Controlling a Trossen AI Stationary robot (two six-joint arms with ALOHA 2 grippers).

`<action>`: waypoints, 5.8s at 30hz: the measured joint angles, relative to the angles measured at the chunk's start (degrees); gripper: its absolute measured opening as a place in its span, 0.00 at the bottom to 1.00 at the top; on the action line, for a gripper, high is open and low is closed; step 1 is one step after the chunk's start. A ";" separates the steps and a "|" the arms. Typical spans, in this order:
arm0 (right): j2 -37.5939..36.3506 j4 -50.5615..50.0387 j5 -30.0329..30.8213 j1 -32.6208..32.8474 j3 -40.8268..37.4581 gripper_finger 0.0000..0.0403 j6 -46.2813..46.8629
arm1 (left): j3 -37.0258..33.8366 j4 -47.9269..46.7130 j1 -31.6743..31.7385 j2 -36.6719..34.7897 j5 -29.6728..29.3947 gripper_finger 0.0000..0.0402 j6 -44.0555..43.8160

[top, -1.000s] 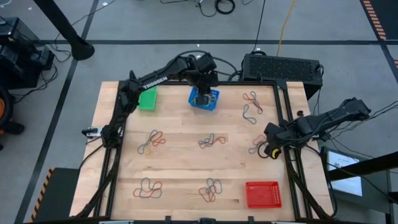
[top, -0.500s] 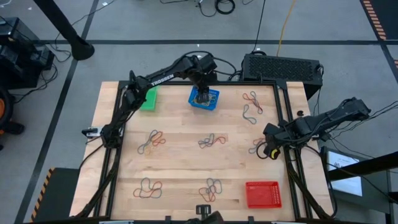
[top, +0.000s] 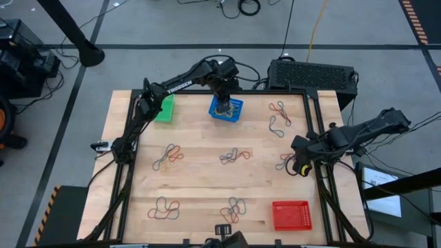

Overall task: Sort rubber bands into baskets
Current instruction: Put the yellow rubber band into the blue bin

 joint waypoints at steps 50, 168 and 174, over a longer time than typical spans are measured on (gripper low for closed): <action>14.16 47.84 11.85 -0.88 4.37 0.24 -50.52 | -68.28 -0.73 -29.70 -48.81 -4.36 0.41 -53.46; 27.65 65.57 -19.95 -33.03 4.35 0.17 -59.38 | -68.94 33.26 -19.89 -59.61 -13.44 0.00 -26.05; 27.65 65.55 -19.97 -39.38 4.35 0.17 -59.99 | -68.94 47.75 -9.52 -52.01 -3.08 0.00 -15.93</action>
